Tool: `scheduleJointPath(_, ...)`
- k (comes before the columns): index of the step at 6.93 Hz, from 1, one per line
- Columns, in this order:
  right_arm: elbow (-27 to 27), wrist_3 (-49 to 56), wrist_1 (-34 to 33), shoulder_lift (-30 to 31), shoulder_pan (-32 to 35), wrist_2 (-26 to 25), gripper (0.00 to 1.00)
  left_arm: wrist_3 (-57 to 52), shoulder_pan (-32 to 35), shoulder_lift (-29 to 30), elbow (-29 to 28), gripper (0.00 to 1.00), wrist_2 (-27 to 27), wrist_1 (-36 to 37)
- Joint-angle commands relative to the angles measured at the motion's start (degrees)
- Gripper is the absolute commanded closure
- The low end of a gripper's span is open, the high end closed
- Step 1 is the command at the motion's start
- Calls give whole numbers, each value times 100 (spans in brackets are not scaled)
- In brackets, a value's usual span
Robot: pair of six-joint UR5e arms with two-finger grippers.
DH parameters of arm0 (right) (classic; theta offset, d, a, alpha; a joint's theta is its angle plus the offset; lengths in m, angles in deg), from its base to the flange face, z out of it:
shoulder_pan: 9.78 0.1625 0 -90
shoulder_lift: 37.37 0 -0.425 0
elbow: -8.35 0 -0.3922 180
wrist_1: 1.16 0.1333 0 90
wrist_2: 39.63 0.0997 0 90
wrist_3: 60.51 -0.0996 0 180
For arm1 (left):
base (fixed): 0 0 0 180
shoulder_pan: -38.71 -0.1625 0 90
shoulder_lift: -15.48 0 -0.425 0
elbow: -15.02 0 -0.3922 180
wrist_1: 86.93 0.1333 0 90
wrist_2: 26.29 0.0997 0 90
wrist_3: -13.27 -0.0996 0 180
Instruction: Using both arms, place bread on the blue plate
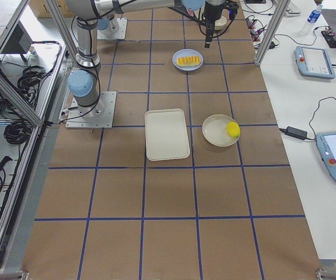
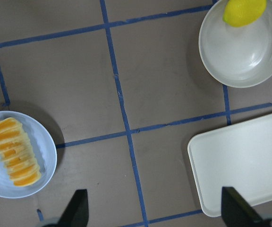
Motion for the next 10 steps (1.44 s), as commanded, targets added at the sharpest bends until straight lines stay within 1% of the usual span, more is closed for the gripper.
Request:
scheduleJointPath(1, -33, -125, 216, 221, 115, 50, 2, 5, 8, -24, 30, 0, -14, 16)
scheduleJointPath(2, -268, -116, 216, 352, 291, 215, 5, -12, -1, -24, -5, 0, -23, 16)
scheduleJointPath(3, -714, -116, 129, 693, 327, 226, 6, -4, 8, -7, 4, 0, -23, 16)
scheduleJointPath(5, -2082, -72, -835, 1501, 319, 217, 1, 5, 8, -24, 12, 0, -23, 16)
scheduleJointPath(6, -2664, 120, -934, 1905, 258, 191, 0, -38, -10, -24, 30, 0, -14, 16)
scheduleJointPath(7, -2991, 122, -1231, 2135, 275, 191, 0, -47, -45, -24, -13, 0, -23, 16)
scheduleJointPath(10, -2951, 122, -1234, 2164, 231, 147, 0, 5, -10, -7, -14, 0, -23, 16)
